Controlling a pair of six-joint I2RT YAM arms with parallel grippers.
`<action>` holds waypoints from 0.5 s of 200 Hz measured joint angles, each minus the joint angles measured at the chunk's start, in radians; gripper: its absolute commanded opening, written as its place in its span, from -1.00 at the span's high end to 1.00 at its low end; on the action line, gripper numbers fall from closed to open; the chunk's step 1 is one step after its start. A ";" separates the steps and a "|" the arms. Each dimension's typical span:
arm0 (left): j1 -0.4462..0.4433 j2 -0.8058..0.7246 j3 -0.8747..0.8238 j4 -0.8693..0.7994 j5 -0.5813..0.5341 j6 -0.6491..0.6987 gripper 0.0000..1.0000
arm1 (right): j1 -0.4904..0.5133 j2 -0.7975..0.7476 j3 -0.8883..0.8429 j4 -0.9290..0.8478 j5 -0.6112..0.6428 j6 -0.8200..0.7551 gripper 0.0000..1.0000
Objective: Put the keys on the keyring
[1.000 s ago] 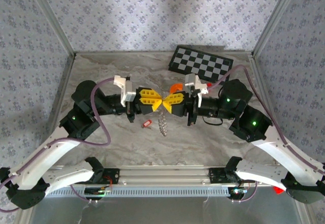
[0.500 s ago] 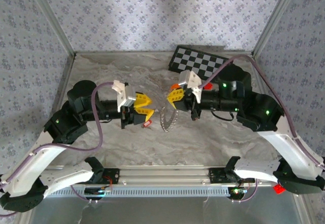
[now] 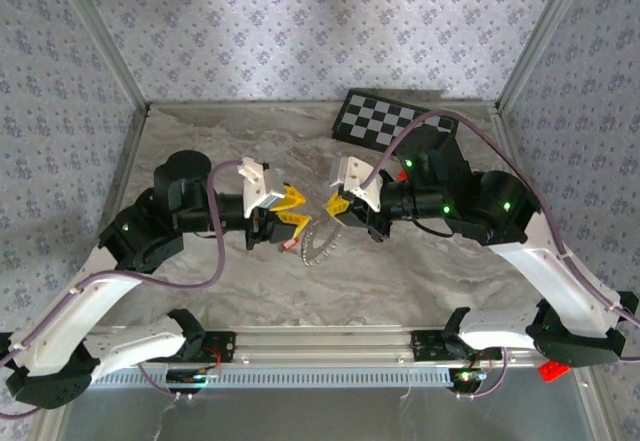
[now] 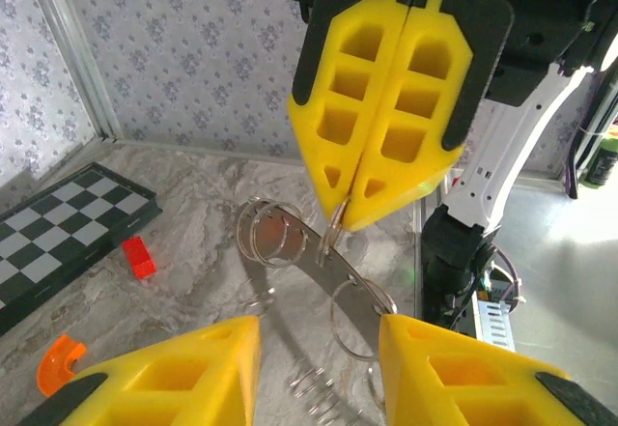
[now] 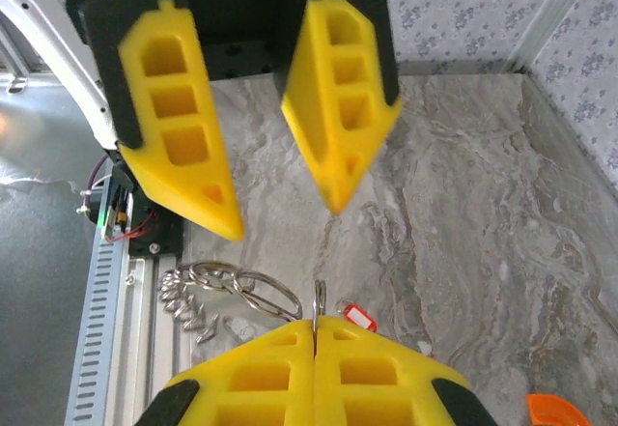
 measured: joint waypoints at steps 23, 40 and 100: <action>0.000 0.009 0.000 -0.001 0.000 0.012 0.28 | 0.006 0.021 0.011 -0.026 0.000 -0.014 1.00; 0.000 0.013 0.001 -0.001 0.002 0.022 0.28 | 0.011 0.034 0.011 -0.030 0.000 -0.021 1.00; 0.000 0.014 0.001 -0.001 0.017 0.029 0.38 | 0.030 0.042 0.011 -0.031 0.000 -0.030 1.00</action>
